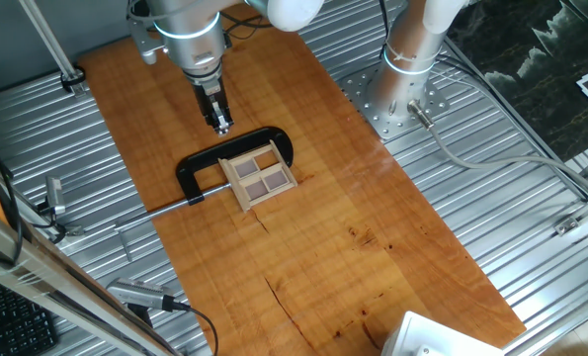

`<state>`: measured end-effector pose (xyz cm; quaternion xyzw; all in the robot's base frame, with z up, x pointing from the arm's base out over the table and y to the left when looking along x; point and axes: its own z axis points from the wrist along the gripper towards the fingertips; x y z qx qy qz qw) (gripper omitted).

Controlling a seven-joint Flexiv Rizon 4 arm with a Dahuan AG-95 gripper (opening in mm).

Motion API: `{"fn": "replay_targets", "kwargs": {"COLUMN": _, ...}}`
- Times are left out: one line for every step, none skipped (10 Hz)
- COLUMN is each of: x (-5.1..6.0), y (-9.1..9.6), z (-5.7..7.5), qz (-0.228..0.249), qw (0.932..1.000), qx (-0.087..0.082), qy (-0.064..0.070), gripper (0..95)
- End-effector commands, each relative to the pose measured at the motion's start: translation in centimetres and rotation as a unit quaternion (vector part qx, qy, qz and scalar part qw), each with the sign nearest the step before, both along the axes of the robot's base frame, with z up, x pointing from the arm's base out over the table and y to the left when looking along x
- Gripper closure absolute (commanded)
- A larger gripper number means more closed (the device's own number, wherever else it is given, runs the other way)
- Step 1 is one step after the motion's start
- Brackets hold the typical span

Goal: Close a sliding window

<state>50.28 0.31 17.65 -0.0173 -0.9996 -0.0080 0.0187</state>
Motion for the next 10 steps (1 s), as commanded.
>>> {"fn": "replay_targets", "kwargs": {"x": 0.09, "y": 0.05, "z": 0.1, "qz": 0.004, "qw": 1.0, "qx": -0.003, "qy": 0.001, "gripper": 95.0}}
{"fn": "replay_targets", "kwargs": {"x": 0.07, "y": 0.09, "z": 0.19, "qz": 0.003, "qw": 1.0, "qx": -0.006, "qy": 0.001, "gripper": 95.0}}
{"fn": "replay_targets", "kwargs": {"x": 0.02, "y": 0.15, "z": 0.31, "qz": -0.001, "qw": 1.0, "qx": -0.008, "qy": 0.003, "gripper": 95.0}}
{"fn": "replay_targets", "kwargs": {"x": -0.05, "y": 0.22, "z": 0.45, "qz": -0.014, "qw": 0.9999, "qx": -0.008, "qy": 0.003, "gripper": 95.0}}
{"fn": "replay_targets", "kwargs": {"x": -0.09, "y": 0.26, "z": 0.53, "qz": -0.019, "qw": 0.9998, "qx": -0.008, "qy": 0.003, "gripper": 95.0}}
{"fn": "replay_targets", "kwargs": {"x": -0.11, "y": 0.28, "z": 0.58, "qz": -0.021, "qw": 0.9997, "qx": -0.008, "qy": 0.002, "gripper": 95.0}}
{"fn": "replay_targets", "kwargs": {"x": -0.14, "y": 0.32, "z": 0.65, "qz": -0.02, "qw": 0.9998, "qx": -0.006, "qy": 0.002, "gripper": 95.0}}
{"fn": "replay_targets", "kwargs": {"x": -0.15, "y": 0.32, "z": 0.65, "qz": -0.018, "qw": 0.9998, "qx": -0.006, "qy": 0.002, "gripper": 95.0}}
{"fn": "replay_targets", "kwargs": {"x": -0.14, "y": 0.35, "z": 0.65, "qz": -0.015, "qw": 0.9999, "qx": -0.005, "qy": 0.002, "gripper": 95.0}}
{"fn": "replay_targets", "kwargs": {"x": -0.13, "y": 0.38, "z": 0.63, "qz": -0.018, "qw": 0.9998, "qx": -0.005, "qy": 0.002, "gripper": 95.0}}
